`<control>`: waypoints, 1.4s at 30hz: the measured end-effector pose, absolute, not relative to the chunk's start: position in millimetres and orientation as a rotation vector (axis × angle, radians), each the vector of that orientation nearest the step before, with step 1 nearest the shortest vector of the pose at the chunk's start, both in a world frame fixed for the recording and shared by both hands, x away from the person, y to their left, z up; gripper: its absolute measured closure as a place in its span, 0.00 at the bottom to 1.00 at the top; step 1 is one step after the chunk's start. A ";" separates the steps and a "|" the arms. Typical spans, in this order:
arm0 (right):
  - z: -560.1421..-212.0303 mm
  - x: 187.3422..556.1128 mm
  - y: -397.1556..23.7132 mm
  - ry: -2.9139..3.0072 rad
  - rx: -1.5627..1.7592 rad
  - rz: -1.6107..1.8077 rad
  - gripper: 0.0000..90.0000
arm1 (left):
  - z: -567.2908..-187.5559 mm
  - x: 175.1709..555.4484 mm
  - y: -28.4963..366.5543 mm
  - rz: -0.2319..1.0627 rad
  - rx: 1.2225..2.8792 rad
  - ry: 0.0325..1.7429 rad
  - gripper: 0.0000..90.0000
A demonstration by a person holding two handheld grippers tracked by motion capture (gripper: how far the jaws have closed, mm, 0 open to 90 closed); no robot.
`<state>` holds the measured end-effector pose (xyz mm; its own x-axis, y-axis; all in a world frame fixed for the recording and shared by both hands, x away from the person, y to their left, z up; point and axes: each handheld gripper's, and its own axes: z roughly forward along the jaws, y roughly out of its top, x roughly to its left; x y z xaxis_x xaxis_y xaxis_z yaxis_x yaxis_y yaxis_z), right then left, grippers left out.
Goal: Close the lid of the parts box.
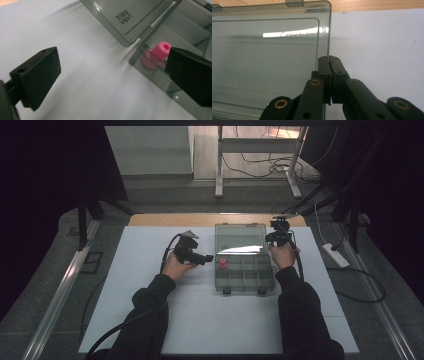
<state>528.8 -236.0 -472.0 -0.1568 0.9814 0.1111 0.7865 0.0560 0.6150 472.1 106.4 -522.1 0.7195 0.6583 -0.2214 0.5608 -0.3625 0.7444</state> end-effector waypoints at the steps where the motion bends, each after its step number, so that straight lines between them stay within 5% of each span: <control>1: -471.5 528.2 -236.1 2.003 1.774 0.806 0.98 | -522.5 473.6 106.7 0.148 2.056 0.927 0.03; 8: -467.1 524.5 -236.0 1.993 1.756 0.826 0.98 | -521.1 481.9 109.4 0.129 2.019 0.931 0.36; 13: -464.0 521.8 -237.0 1.992 1.747 0.842 0.98 | -520.7 491.5 101.7 0.121 2.046 0.956 0.72; 18: -463.7 519.3 -238.8 1.986 1.743 0.855 0.98 | -522.7 496.8 93.9 0.108 2.065 0.963 0.95; 42: -460.2 511.5 -239.1 1.972 1.709 0.877 0.98 | -532.3 513.1 77.3 0.093 2.011 1.036 0.99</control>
